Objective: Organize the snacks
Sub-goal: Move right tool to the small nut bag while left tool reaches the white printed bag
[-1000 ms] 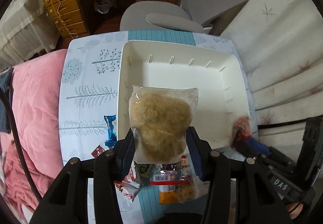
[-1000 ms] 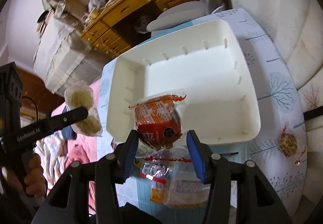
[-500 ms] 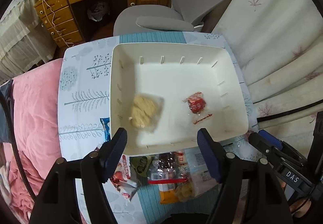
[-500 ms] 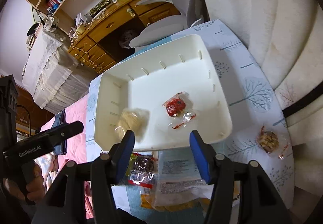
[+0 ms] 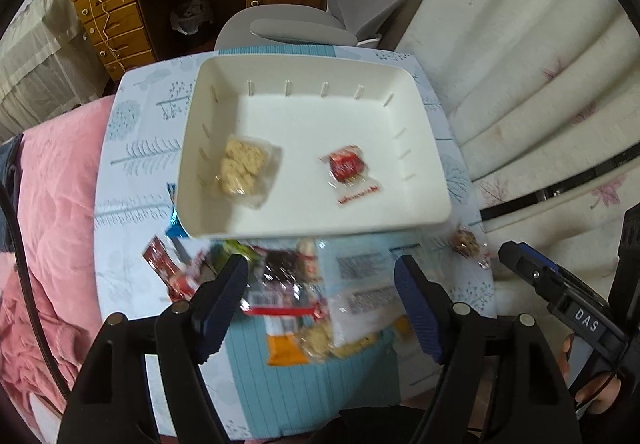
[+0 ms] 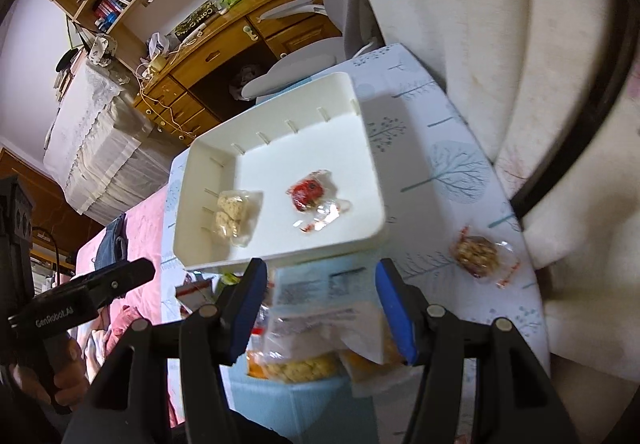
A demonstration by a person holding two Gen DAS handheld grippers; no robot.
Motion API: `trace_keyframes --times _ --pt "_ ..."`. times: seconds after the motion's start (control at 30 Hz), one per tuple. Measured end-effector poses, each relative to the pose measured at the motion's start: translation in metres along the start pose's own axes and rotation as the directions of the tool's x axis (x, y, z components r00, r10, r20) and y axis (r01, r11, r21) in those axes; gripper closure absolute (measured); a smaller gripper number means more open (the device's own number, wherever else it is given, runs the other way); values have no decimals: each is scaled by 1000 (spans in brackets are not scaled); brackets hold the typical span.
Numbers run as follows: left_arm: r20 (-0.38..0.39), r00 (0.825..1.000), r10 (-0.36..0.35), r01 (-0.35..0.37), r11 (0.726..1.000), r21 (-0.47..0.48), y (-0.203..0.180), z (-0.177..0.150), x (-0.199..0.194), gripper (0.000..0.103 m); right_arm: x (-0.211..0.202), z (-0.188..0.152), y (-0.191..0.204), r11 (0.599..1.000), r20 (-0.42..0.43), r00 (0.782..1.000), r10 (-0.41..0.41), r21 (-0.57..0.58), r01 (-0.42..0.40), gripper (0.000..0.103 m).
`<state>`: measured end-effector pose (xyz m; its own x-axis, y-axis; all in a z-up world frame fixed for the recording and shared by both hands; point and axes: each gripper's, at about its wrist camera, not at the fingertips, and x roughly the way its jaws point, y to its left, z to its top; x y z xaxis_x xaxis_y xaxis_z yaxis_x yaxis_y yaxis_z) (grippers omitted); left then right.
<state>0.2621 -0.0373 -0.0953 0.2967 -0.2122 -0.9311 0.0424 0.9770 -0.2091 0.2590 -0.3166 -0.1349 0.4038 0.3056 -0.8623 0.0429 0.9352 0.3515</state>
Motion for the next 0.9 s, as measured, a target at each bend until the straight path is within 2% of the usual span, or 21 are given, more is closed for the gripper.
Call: trace_keyframes --times 0.3,0.47,0.7,0.83,0.9 --pt "-23 999 -28 25 993 -117 -18 -48 8 28 -17 -18 -37 999 1 1000 -23 -44 23 46" --pt "-42 997 -68 57 971 -231 -24 -70 20 24 -18 -25 -55 997 -12 1000 -17 -70 16 46" --pt "-50 996 -75 48 912 -408 -28 -101 40 23 -14 -30 -75 987 -21 999 -29 -157 25 45" --pt "-62 992 -108 61 859 -508 -29 -115 58 23 -9 -34 -84 976 -10 999 -38 -216 35 44" --pt "-68 989 -135 74 825 -560 -27 -118 69 22 -6 -36 -88 969 -2 999 -46 -245 44 40"
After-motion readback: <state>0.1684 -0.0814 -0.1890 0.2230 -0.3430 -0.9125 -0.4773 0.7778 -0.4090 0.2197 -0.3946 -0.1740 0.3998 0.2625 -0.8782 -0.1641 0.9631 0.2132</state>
